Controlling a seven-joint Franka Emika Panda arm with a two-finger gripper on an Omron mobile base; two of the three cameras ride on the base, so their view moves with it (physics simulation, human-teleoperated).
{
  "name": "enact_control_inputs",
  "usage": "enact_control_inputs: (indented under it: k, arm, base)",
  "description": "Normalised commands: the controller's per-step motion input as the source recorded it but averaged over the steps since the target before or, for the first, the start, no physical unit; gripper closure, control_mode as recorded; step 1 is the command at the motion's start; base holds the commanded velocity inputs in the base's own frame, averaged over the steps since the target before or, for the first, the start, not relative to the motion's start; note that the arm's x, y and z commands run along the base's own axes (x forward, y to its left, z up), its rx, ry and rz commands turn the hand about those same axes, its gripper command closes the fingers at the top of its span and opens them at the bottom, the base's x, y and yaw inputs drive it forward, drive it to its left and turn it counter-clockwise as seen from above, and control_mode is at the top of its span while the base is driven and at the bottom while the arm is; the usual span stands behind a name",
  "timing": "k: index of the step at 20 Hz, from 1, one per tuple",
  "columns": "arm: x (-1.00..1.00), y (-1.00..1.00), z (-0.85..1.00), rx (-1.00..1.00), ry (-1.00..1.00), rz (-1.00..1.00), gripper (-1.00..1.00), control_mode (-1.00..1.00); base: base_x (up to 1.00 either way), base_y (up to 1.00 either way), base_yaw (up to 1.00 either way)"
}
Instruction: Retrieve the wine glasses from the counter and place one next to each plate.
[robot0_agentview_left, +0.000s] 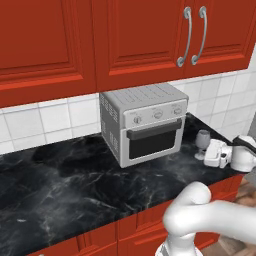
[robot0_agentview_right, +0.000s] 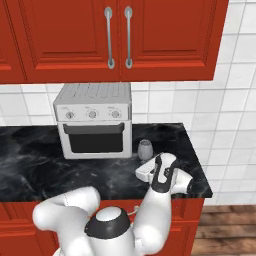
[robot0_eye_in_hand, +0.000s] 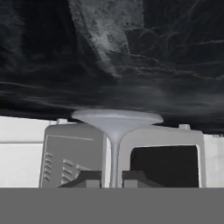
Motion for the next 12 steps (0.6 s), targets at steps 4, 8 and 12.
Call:
enact_control_inputs:
  k: [4,8,12]
  arm:
    - [-0.49,0.00,0.38,0.00,-0.23,-0.03,1.00,-1.00]
    - [-0.55,0.00,0.60,0.00,-0.23,-0.01,1.00,-1.00]
    - [-0.58,0.00,0.95,0.00,-0.20,-0.04,1.00,-1.00]
  base:
    - [0.00,0.00,0.00]
    - [0.00,0.00,0.00]
    - [0.00,0.00,0.00]
